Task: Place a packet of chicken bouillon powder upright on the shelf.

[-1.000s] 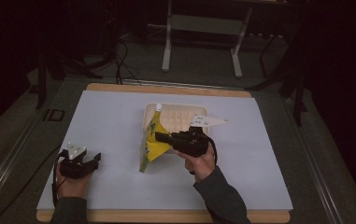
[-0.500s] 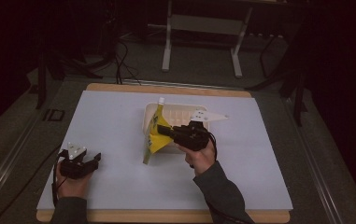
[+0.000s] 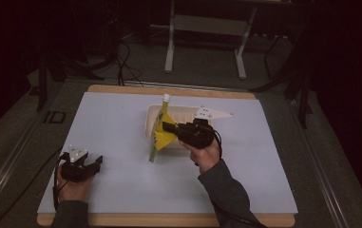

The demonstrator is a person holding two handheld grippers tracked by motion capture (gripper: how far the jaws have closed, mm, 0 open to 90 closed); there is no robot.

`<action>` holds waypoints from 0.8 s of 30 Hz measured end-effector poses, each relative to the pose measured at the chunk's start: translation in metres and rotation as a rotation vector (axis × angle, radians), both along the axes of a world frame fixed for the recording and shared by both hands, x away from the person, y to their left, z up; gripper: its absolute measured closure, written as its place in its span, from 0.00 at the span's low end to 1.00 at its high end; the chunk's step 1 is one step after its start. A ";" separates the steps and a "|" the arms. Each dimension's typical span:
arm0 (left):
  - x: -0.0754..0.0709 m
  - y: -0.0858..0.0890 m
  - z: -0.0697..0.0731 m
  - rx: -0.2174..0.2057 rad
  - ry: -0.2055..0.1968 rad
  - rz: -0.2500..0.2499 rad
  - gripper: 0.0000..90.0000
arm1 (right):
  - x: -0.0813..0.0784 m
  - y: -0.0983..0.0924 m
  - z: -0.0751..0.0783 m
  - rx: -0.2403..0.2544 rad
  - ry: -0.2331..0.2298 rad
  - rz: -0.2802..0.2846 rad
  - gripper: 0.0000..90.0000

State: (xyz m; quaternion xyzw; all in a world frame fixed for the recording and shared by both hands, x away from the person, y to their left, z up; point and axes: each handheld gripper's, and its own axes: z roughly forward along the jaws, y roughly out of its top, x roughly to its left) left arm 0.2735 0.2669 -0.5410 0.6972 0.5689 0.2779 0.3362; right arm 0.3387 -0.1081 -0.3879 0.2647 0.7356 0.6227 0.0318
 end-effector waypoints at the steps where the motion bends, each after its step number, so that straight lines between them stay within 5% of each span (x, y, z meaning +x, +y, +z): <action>1: 0.000 0.000 0.000 0.000 0.000 0.000 0.44 | 0.000 0.000 0.001 -0.003 -0.003 -0.003 0.99; 24: 0.000 0.000 0.000 0.000 -0.001 -0.001 0.44 | 0.019 -0.001 0.006 -0.061 -0.036 -0.079 0.99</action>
